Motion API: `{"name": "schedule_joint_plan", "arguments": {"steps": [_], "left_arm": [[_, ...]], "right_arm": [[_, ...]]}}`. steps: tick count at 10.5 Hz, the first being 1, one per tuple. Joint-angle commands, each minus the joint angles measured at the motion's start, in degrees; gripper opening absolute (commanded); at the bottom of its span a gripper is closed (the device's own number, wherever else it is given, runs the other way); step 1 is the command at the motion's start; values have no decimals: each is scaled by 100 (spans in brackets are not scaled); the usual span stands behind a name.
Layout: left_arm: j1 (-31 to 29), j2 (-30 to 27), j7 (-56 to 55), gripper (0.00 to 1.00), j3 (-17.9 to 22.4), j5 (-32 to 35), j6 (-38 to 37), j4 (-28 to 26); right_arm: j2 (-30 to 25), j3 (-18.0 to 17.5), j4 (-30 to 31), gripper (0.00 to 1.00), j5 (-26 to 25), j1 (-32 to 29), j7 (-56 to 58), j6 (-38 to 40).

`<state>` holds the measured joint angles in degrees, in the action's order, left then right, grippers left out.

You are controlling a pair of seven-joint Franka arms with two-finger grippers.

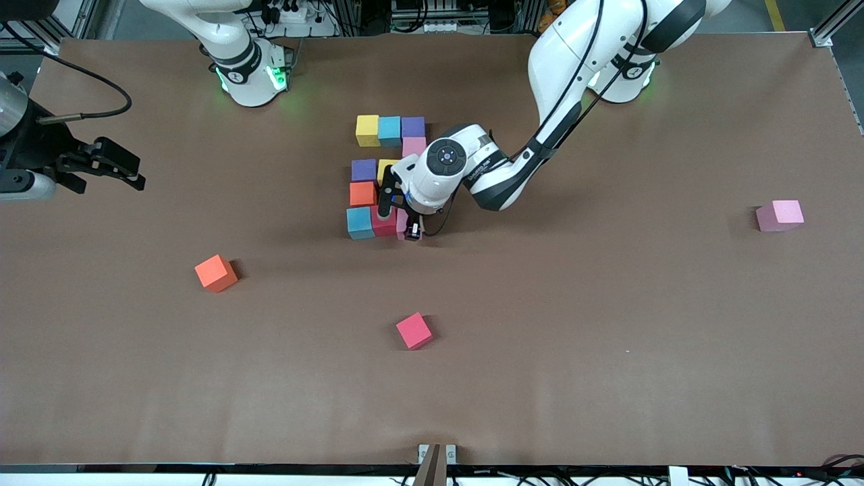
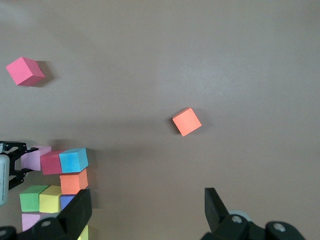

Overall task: Form number 2 with 11 blocks
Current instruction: 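Lower the light pink cube beside the dark pink cube with the left gripper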

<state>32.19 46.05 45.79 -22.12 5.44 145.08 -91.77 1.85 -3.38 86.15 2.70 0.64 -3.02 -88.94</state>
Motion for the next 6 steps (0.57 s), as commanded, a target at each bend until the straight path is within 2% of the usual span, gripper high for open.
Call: {"name": "schedule_joint_plan", "arguments": {"steps": [1,6], "left_arm": [[33,106,193,0,59,-60,-41,72],[-11,62,193,0,15,-60,-41,-139]], "right_arm": [[-18,13,16,100,20,24,-32,-9],[-18,13,16,100,20,24,-32,-9]]}}
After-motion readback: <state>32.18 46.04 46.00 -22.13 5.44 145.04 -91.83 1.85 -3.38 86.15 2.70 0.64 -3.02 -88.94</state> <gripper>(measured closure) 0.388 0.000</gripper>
